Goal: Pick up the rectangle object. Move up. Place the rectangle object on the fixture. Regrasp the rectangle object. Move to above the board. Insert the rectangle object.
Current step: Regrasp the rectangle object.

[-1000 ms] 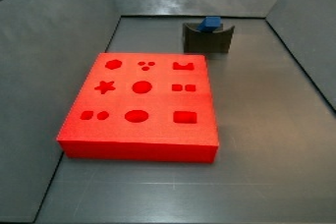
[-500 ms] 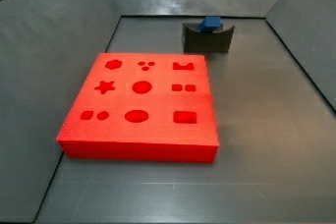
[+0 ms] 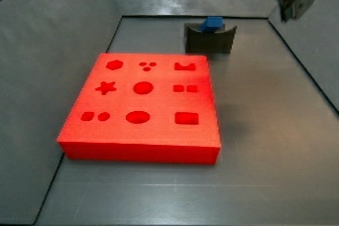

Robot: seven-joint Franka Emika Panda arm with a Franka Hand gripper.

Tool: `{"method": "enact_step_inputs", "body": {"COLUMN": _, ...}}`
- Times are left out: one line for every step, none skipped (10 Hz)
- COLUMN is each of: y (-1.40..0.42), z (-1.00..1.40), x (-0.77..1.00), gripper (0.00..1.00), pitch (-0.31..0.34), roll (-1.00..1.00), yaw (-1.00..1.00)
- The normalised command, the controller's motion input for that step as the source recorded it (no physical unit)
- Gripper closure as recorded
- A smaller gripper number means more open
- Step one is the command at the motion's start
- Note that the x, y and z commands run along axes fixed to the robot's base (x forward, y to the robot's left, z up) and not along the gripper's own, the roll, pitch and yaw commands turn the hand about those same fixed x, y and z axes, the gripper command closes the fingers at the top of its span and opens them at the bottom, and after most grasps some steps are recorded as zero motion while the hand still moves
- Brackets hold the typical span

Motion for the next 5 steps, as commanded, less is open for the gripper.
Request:
{"method": "enact_step_inputs", "body": {"y": 0.03, "z": -1.0, "x": 0.07, "gripper": 0.0, "pitch": -0.116, "roll": 0.07, "yaw": 0.05}}
{"method": "enact_step_inputs", "body": {"y": 0.03, "z": -1.0, "x": 0.07, "gripper": 0.0, "pitch": -0.115, "roll": 0.07, "yaw": 0.04}}
{"method": "enact_step_inputs", "body": {"y": 0.03, "z": -1.0, "x": 0.08, "gripper": 0.0, "pitch": -0.105, "roll": 0.07, "yaw": 0.0}}
{"method": "enact_step_inputs", "body": {"y": 0.02, "z": -1.0, "x": 0.09, "gripper": 0.0, "pitch": -0.096, "roll": 0.07, "yaw": -0.01}}
{"method": "enact_step_inputs", "body": {"y": 0.02, "z": -1.0, "x": 0.1, "gripper": 0.0, "pitch": -0.075, "roll": 0.07, "yaw": -0.03}}
